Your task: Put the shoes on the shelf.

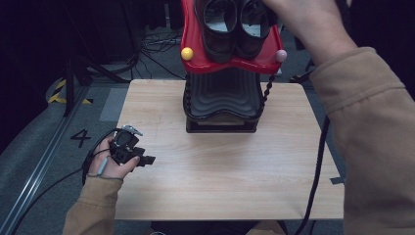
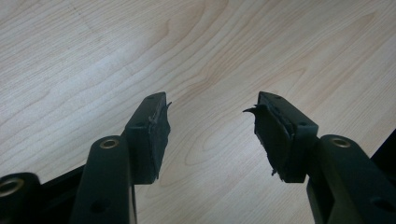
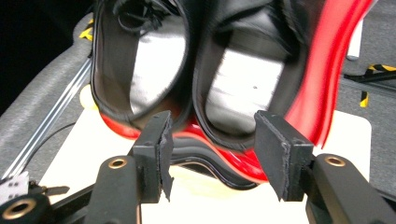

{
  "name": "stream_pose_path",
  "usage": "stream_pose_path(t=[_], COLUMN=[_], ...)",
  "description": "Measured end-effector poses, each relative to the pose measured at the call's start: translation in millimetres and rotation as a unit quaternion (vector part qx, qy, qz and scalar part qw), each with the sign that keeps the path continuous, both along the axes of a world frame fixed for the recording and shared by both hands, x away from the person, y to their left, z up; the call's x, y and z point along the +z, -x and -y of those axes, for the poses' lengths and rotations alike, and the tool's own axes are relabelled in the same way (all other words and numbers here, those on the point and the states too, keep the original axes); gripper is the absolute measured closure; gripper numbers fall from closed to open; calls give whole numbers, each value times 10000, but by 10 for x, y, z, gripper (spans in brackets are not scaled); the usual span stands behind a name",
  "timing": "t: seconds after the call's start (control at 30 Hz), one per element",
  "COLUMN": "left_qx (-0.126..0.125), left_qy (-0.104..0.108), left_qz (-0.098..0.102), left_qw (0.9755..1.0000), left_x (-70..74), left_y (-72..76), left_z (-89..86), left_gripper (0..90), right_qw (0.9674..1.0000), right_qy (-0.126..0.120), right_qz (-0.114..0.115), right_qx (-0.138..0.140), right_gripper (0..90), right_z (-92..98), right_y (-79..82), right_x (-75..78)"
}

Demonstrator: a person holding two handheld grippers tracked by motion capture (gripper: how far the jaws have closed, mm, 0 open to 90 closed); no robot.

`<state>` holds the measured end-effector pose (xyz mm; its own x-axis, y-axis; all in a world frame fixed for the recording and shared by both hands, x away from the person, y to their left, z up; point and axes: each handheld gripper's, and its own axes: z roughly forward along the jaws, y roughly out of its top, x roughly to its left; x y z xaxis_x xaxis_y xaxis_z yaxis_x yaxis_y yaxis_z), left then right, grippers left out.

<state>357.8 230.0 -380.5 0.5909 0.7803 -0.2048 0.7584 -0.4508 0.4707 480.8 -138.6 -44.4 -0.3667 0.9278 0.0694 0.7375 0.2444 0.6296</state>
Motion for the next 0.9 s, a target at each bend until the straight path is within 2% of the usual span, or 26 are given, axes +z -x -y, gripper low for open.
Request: stream_pose_path(t=[0.1,0.23,0.43,0.5,0.67,0.77,0.83,0.87,0.9], left_qx=[22,69,111,103,139,138,141,131,146], left_qy=[17,-4,25,21,26,2,12,-15,-22], left_qz=[-5,-42,-58,-51,-33,-26,-13,-15,6], left_qw=[10000,10000,9999,9999,9999,9999,9999,9999,9999], left_x=[5,3,5,6,17,16,13,18,23], left_y=[4,-2,-6,-11,-19,2,15,33,46], left_z=[-15,-34,-39,-44,-57,-41,-36,-38,-38], left_gripper=[454,450,449,450,449,450,451,451,450], right_qw=[9999,9996,9993,9993,9988,9981,9970,9970,9963], right_qy=[-50,39,-5,-21,-151,-180,-176,-176,-165], right_qz=[18,63,40,29,28,-8,-56,-56,-85], right_qx=[143,285,363,376,470,586,757,757,841], right_gripper=[475,465,447,445,442,442,442,442,442], right_z=[240,517,863,895,1110,1188,1222,1222,1238], right_y=[126,212,321,339,476,541,585,585,614], right_x=[9,3,-48,-57,-155,-272,-386,-386,-471])
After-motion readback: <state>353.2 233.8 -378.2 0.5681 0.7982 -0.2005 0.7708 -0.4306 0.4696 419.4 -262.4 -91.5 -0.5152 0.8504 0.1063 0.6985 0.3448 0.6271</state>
